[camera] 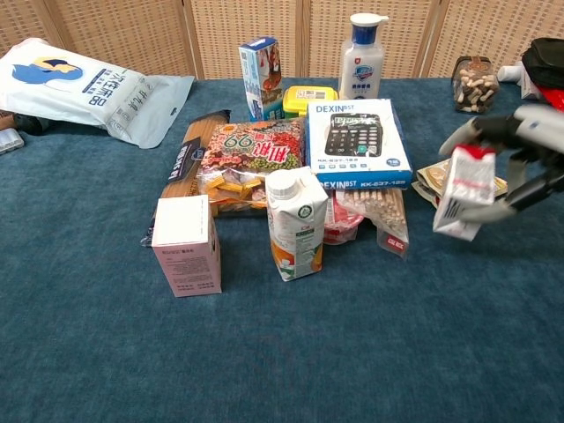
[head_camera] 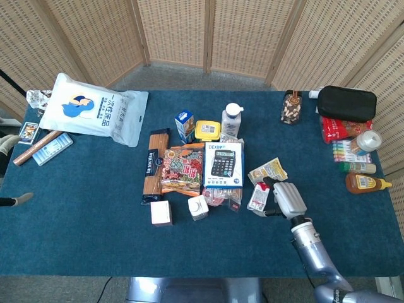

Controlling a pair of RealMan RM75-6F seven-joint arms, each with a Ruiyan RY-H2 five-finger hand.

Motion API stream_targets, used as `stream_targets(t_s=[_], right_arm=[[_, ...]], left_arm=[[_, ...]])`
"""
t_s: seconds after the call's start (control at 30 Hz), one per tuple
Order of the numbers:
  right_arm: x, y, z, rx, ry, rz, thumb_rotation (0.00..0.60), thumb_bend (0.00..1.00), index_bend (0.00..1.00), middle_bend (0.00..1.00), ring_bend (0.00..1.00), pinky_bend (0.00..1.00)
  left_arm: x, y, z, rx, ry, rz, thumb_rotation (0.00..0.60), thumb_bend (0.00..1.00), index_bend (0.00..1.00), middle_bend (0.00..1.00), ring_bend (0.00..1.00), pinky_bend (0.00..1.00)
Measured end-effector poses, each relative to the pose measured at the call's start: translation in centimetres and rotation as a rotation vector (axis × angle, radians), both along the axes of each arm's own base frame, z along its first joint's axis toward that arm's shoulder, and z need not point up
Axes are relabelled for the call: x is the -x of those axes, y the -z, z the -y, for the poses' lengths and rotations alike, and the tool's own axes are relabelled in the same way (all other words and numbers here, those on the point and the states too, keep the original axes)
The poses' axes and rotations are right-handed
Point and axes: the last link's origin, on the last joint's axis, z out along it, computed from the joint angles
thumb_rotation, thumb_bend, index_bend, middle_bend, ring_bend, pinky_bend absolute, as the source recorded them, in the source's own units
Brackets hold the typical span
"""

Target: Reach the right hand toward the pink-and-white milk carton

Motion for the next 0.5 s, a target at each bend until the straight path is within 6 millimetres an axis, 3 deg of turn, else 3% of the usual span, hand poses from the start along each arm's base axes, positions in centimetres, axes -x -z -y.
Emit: stream_targets(t_s=[0.13, 0.37, 0.5], right_arm=[[-1.6, -3.5, -0.4, 0.059, -0.032, 0.027, 0.6, 0.0, 0.52, 0.85, 0.81, 0.65], [-6.4, -10.1, -0.9, 0.159, -0.116, 0.053, 0.6, 0.0, 0.51, 0.84, 0.81, 0.65], [-8.8, -12.6, -1.1, 0.194, -0.153, 0.039, 0.6, 0.0, 0.5, 0.83, 0.81, 0.65]], left_arm=[[-0.2, 0.1, 0.1, 0.01, 0.01, 0.009, 0.6, 0.01, 0.0, 0.0, 0.0, 0.0], [-0.6, 0.2, 0.3, 0.015, 0.024, 0.024, 0.6, 0.01, 0.0, 0.0, 0.0, 0.0], [-0.7, 0.4, 0.2, 0.02, 0.025, 0.029, 0.6, 0.01, 0.0, 0.0, 0.0, 0.0]])
